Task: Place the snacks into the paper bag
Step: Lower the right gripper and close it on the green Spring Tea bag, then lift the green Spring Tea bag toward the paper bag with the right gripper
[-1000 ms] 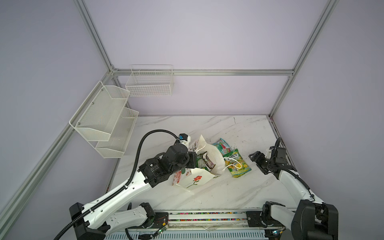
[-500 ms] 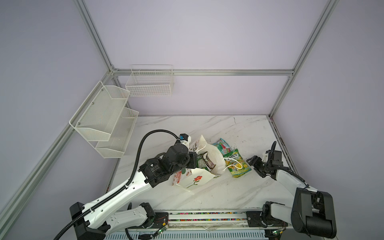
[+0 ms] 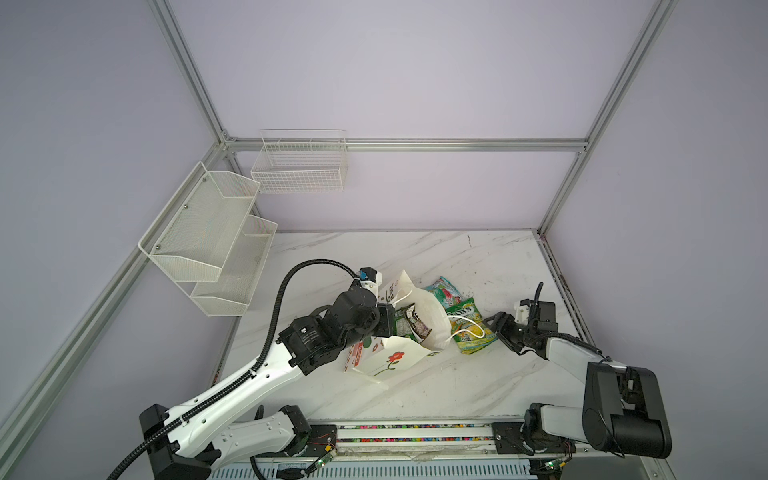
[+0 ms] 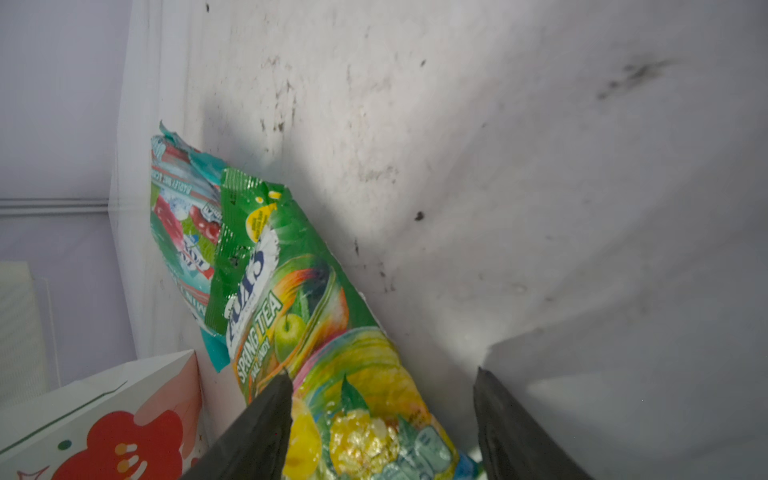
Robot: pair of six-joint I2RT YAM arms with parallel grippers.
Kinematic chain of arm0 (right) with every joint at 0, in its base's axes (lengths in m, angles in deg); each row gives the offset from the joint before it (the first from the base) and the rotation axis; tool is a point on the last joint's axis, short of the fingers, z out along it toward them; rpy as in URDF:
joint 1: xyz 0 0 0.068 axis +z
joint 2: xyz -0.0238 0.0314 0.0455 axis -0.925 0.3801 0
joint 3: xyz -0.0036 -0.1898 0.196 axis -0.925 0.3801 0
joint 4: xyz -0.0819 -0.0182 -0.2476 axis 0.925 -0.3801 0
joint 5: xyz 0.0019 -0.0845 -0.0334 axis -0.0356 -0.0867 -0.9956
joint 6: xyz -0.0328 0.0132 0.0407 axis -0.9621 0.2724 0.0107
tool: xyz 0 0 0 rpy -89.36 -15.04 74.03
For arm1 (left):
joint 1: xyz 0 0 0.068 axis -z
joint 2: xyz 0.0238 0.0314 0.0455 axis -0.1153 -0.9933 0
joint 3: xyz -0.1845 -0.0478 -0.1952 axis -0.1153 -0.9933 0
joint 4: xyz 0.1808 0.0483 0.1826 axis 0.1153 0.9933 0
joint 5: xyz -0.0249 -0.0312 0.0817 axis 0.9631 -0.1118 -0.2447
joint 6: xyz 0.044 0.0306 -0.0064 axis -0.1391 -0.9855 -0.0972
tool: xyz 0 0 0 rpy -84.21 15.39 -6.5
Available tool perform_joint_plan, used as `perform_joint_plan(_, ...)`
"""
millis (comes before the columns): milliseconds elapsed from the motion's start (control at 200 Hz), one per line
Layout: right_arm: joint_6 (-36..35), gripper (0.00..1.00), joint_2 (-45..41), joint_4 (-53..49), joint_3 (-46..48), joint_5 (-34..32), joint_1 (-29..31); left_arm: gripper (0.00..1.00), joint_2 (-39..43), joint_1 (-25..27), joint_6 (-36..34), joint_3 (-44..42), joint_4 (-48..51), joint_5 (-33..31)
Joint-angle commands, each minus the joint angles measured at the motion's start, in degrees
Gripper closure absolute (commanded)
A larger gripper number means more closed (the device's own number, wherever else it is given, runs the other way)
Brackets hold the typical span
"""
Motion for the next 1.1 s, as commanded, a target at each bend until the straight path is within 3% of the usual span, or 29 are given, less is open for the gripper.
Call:
perform_joint_plan(0,1.1,0.29,1.3,1.5,1.4,1.0,4.0,1.00,0.1,0.2,-0.3,5.2,-3.6,-0.7)
perform_joint_plan(680,10.8,0.32,-6.0,7.6,5.2,1.6,22.9,1.00,0.4,0.2,-1.0,5.4,-3.3,-1.6)
perform_joint_plan(765,9.8,0.32,-6.7,6.1,4.6,1.7,23.4,1.00,0.3,0.2,-1.0,5.6,-3.3,-1.5)
perform_joint_plan(980,8.9,0.29,-6.9,1.6,1.2,-6.1,23.3,1.00,1.5,0.2,-0.8,4.9,-2.8,-1.9)
perform_joint_plan(1095,8.5,0.29,-4.5,1.7,-1.6,-6.2,23.3,1.00,2.5,0.2,-0.6,4.6,-2.2,-2.3)
